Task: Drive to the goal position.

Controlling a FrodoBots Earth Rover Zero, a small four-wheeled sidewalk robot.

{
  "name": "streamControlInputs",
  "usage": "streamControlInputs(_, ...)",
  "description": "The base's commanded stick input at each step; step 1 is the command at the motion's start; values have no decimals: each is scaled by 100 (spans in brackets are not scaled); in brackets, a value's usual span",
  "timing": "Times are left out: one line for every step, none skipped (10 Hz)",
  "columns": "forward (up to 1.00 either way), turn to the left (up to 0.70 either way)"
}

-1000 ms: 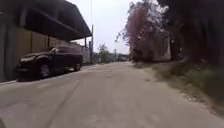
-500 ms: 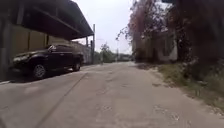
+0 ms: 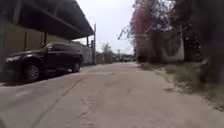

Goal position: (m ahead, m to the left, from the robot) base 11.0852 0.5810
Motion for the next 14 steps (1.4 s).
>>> streamControlInputs(100, 0)
streamControlInputs(100, 0)
streamControlInputs(100, 0)
streamControlInputs(100, 0)
streamControlInputs(100, 0)
streamControlInputs(100, 0)
streamControlInputs(100, 0)
streamControlInputs(100, 0)
streamControlInputs(100, 0)
streamControlInputs(100, 0)
streamControlInputs(100, 0)
streamControlInputs(100, 0)
streamControlInputs(100, 0)
streamControlInputs(100, 0)
